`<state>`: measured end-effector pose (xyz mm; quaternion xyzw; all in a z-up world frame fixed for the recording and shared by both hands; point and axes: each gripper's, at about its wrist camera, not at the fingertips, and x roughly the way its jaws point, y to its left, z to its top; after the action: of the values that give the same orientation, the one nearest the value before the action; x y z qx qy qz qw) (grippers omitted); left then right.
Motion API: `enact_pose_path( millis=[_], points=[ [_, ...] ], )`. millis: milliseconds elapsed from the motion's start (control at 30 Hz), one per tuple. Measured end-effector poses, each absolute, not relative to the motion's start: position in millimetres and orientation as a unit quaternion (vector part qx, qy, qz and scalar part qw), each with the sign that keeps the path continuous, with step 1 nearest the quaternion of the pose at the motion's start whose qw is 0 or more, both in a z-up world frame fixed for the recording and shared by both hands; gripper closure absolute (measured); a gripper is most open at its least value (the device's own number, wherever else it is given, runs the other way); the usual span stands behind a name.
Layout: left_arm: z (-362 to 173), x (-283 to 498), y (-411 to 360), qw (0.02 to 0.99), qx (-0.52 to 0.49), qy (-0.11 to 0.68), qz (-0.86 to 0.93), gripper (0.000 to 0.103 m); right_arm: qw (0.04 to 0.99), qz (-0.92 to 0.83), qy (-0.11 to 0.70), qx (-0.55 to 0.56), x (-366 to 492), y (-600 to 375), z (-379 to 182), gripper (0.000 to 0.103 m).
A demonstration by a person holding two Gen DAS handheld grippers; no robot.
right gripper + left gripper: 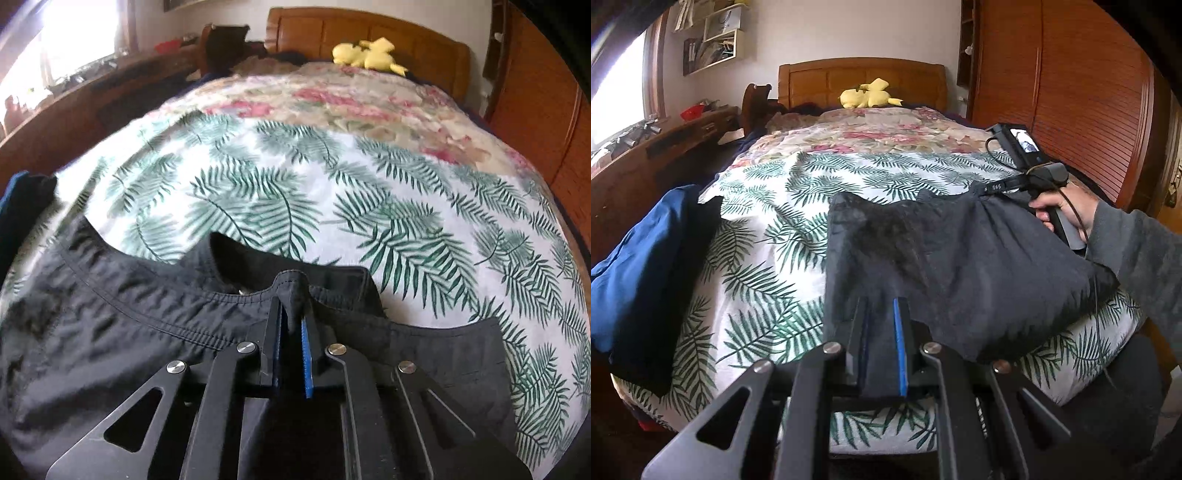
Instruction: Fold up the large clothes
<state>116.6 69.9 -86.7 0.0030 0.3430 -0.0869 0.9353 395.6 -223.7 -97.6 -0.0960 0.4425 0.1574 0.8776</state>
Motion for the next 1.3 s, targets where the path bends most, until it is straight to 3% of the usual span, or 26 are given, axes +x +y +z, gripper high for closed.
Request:
enact_pose_path(
  millis=[133,233,300,500,733,833,867,967,1167,1300],
  points=[
    [-84.8,120.9,59.2,0.936,0.002,0.338,-0.099,0.094,0.87,0.173,0.45,-0.106,390.6,-229.1,-92.5,0.091],
    [-84.7,123.6,49.0,0.936,0.003,0.334,-0.112,0.094,0.873,0.189,0.441,-0.091,382.0,-244.1,-70.9,0.07],
    [-85.4,126.5,41.8,0.935,0.005,0.334,-0.122,0.094,0.882,0.182,0.422,-0.106,373.3,-258.4,-53.6,0.05],
    [-93.7,131.9,18.1,0.927,0.008,0.345,-0.144,0.094,0.889,0.117,0.424,-0.124,377.8,-321.8,-48.9,0.047],
    [-101.6,132.6,6.5,0.921,0.013,0.355,-0.159,0.094,0.857,0.063,0.511,-0.014,404.7,-408.6,-113.9,0.047],
    [-102.0,133.0,1.9,0.921,0.026,0.355,-0.157,0.094,0.854,0.089,0.512,0.037,403.5,-424.4,-122.1,0.056],
    [-101.9,133.1,1.0,0.921,0.028,0.355,-0.157,0.094,0.853,0.1,0.511,0.042,402.8,-423.0,-120.2,0.071],
    [-101.5,135.7,-1.4,0.921,0.03,0.355,-0.158,0.094,0.861,0.131,0.49,0.017,398.3,-408.9,-108.7,0.095],
    [-102.7,142.1,-9.2,0.921,0.036,0.353,-0.16,0.094,0.919,0.131,0.371,-0.016,385.4,-399.6,-64.3,0.099],
    [-105.0,147.3,-14.6,0.919,0.04,0.358,-0.159,0.094,0.935,0.037,0.354,0.001,397.3,-419.3,-62.4,0.1]
  ],
)
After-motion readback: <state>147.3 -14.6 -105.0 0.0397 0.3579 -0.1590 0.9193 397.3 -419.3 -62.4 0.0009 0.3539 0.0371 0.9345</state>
